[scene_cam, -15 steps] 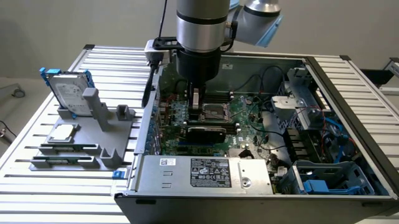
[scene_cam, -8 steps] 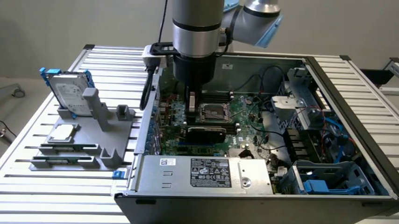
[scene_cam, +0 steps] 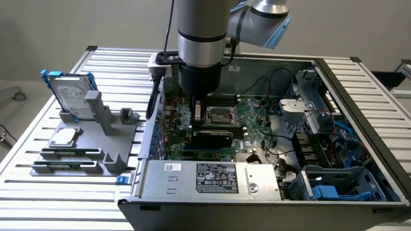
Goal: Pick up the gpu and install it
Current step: 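Press down on the gpu until it lock into place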
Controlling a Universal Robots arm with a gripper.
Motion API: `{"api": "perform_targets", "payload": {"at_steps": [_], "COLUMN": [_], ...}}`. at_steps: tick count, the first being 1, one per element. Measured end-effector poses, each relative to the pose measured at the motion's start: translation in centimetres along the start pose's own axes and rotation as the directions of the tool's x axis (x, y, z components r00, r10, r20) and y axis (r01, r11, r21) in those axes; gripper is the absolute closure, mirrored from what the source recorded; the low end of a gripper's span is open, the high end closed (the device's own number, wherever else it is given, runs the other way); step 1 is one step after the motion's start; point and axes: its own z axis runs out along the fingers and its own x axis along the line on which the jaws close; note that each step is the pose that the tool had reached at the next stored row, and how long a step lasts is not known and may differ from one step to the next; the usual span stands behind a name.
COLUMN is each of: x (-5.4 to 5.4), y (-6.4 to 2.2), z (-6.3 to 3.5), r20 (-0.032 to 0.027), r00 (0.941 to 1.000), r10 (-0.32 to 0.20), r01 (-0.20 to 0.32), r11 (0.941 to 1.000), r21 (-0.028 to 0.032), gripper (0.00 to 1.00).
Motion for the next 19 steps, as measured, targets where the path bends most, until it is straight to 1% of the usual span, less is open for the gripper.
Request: {"api": "perform_targets", "payload": {"at_steps": [19], "x": [-0.04], "y": [0.00], "z": [0.67], "r20": [-0.0006], "r00": [1.0000], "r10": [0.000], "r01": [0.000], "r11": [1.0000], "r21": [-0.0004], "gripper": [0.89]}}
